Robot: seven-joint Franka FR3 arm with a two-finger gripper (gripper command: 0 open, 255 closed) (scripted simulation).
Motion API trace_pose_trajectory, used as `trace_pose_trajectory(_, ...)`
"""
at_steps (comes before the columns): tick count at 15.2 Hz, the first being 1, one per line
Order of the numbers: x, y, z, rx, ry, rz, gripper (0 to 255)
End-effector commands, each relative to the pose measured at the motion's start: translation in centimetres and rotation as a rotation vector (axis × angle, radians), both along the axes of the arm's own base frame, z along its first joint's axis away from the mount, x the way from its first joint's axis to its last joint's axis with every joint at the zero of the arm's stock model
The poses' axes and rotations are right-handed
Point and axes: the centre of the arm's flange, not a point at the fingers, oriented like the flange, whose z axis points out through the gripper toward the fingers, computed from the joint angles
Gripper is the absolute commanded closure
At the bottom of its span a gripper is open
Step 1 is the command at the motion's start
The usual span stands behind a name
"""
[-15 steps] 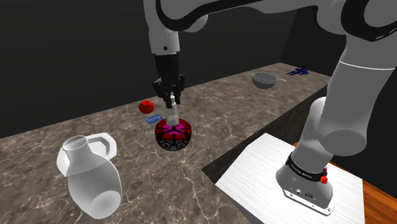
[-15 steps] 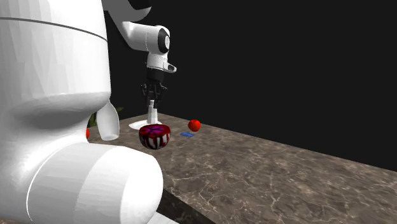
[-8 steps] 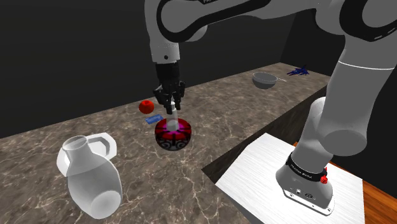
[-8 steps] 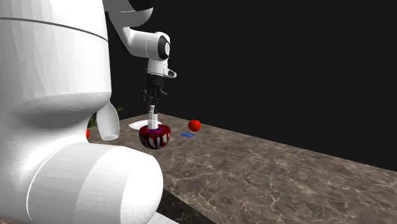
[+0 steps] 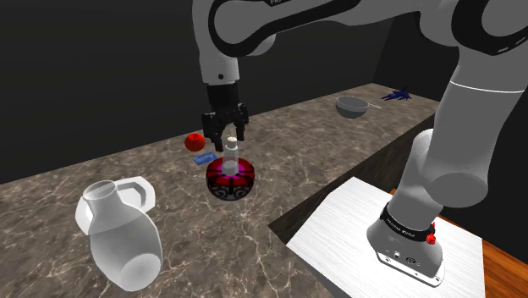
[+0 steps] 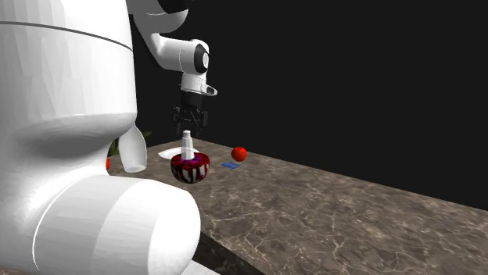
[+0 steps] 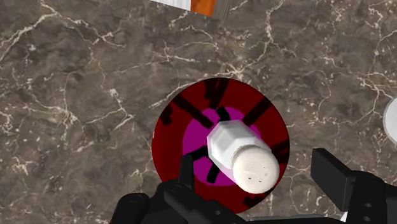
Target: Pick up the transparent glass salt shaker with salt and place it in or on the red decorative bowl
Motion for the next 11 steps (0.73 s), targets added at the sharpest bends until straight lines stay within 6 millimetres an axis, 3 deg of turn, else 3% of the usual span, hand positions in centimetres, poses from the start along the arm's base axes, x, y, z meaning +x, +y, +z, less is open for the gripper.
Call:
trace_pose_trajectory(1,0.0,0.0,0.0,0.0,0.0,0.0,0)
trace_pose_trajectory(3,0.0,0.0,0.0,0.0,0.0,0.0,0)
trace_pose_trajectory(7,1.1,-0.3,4.9,0.0,0.0,0.0,0)
trace_pose_trajectory(11,1.1,-0.3,4.9,0.0,0.0,0.0,0)
